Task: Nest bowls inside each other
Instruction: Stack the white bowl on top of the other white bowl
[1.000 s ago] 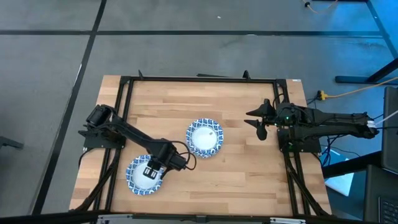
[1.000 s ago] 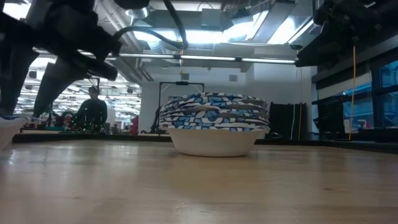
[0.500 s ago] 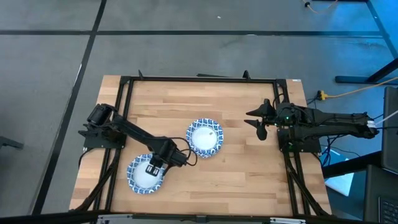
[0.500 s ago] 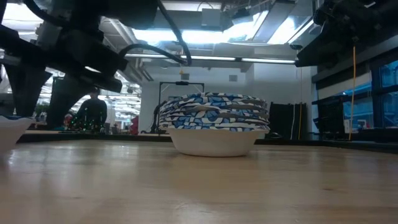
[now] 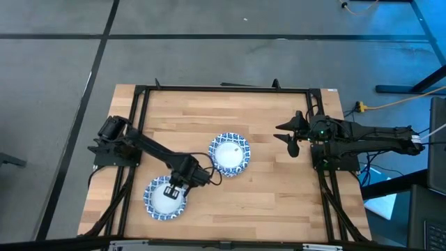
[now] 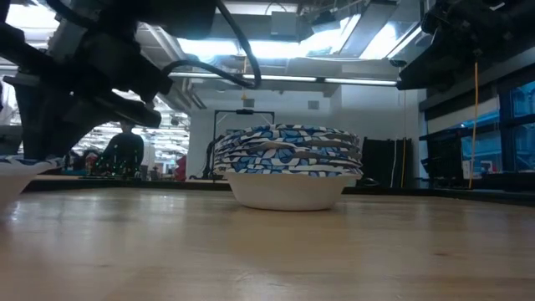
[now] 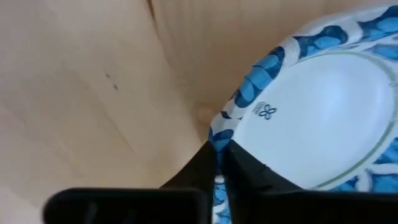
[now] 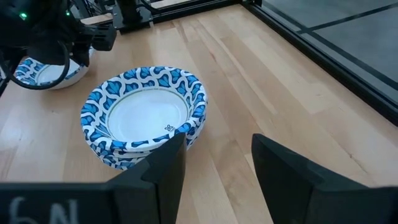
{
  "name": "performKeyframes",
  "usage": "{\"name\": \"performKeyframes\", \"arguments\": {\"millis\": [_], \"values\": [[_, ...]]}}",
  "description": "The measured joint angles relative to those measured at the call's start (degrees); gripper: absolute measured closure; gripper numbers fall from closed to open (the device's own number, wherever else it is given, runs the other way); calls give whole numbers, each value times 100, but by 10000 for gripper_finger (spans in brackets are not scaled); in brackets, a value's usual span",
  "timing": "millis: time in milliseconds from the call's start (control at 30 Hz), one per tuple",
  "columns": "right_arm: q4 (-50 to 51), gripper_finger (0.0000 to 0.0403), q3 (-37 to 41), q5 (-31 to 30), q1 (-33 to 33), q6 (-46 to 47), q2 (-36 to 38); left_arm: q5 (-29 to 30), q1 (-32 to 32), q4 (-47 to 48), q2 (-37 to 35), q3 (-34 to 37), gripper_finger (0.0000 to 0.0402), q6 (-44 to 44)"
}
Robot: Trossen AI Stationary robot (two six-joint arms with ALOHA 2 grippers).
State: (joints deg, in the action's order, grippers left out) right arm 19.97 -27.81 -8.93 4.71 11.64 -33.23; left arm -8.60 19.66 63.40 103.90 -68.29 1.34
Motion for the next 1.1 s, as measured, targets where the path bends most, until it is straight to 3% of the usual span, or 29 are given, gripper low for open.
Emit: {"name": "performKeyframes", "arguments": {"millis": [333,500,633,833,1100], "values": [[1,219,0,-2,-1,-13,0,-885,-750,-377,-40,0,399,324],[13,219,0,-2,0,-2,-1,-2356,-1306,-769,-204,0,400,607],[46,219,0,-2,0,4,-2,-2878,-1629,-1185,-507,-2,401,1053],[43,219,0,-44,0,-6,-2,-2497,-2327,-1998,-1064,-2,401,2170],[45,219,0,-46,0,-6,-4,-1501,-3307,-3152,-1581,-13,401,3846]]}}
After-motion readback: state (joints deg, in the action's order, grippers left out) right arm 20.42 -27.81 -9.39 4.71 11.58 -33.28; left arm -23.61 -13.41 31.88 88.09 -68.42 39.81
